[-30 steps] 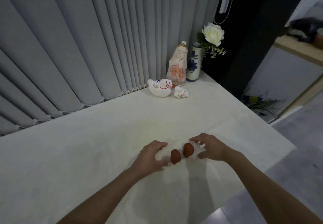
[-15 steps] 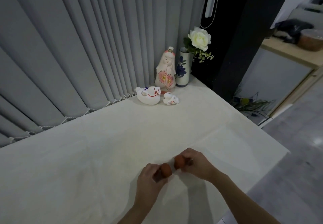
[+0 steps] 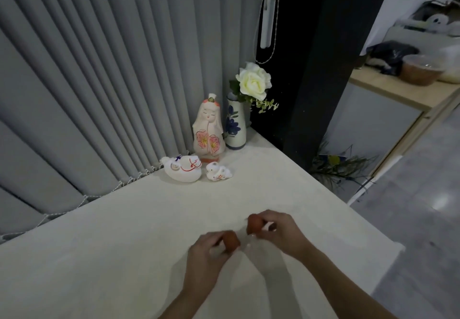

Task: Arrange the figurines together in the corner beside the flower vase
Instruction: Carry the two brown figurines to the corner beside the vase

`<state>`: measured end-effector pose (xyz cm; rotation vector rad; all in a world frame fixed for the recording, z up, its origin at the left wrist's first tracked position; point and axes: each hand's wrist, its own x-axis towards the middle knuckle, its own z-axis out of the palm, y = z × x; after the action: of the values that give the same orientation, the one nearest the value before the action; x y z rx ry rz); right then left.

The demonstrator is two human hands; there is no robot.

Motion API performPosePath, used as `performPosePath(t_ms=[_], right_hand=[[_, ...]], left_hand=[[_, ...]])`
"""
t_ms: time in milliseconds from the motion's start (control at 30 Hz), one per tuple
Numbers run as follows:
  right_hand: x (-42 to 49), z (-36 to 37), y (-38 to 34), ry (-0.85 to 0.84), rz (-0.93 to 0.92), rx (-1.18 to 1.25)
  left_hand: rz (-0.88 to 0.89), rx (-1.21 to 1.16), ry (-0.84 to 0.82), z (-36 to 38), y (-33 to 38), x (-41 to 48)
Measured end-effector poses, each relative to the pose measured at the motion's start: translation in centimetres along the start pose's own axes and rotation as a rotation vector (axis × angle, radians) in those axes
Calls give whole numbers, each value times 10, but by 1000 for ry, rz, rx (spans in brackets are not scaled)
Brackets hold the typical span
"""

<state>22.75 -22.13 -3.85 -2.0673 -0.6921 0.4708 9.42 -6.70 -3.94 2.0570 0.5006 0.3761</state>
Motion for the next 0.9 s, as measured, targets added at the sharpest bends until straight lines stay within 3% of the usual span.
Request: performPosePath(t_ms=[233, 433, 900], right_hand=[[89, -73, 2, 131, 20, 61], [151, -98, 25, 204, 42, -2], [214, -81, 70, 226, 103, 80]], left_hand=[[102, -23, -59, 36, 55, 135], [6, 59, -54, 65, 53, 219], [-92, 80, -203, 97, 23, 289]])
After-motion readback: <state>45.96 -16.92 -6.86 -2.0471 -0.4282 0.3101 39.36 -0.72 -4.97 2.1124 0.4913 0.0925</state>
